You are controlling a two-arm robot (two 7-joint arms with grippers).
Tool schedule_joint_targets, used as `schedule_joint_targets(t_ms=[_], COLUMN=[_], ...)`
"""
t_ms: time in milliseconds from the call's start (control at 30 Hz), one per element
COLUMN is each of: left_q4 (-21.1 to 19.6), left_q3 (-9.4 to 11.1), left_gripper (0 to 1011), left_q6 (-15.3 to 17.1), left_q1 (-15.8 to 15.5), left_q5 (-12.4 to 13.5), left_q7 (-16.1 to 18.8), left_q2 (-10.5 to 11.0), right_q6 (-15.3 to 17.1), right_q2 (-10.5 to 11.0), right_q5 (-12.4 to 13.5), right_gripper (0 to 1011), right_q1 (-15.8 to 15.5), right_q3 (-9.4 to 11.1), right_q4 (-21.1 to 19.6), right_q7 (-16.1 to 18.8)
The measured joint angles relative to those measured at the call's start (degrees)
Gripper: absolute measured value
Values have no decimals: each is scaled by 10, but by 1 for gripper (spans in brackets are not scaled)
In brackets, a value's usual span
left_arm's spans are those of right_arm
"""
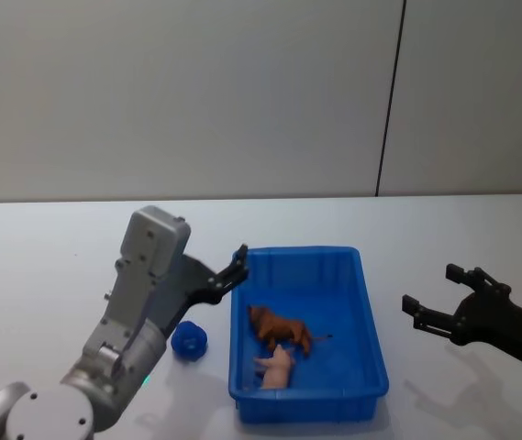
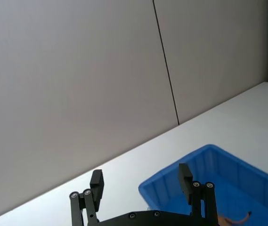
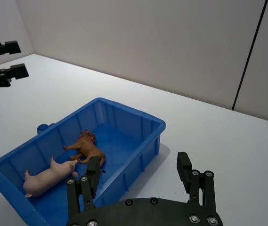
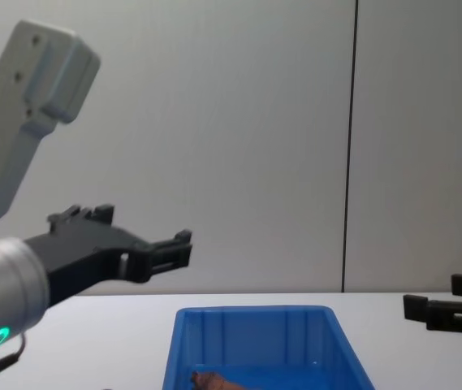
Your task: Pick up the two dolls from the table and place them into the box.
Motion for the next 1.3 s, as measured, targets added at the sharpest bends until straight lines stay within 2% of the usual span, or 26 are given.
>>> schedule_joint_targets(t_ms=[200, 500, 933, 1300], left_q4=[-14, -14, 28, 78], left_q3=[-4, -11, -24, -31], left_gripper=[1001, 1001, 1001, 1001], left_q6=[12, 16, 4, -7], left_q1=[23, 43, 47, 35], left_q5=[-17, -40, -60, -60], left_q7=[14, 6, -54, -108], left_q2=[17, 34, 49, 49], right_q6=[-1, -2, -3, -3], right_q2=[2, 3, 4, 4], right_q5=[2, 4, 5, 5], right_gripper=[1001, 1001, 1001, 1001], right_q1=[-2, -3, -4, -5], right_q3=[1, 2, 2, 2], right_q4=[-1, -2, -3, -3], right_q7=[0, -1, -1, -1])
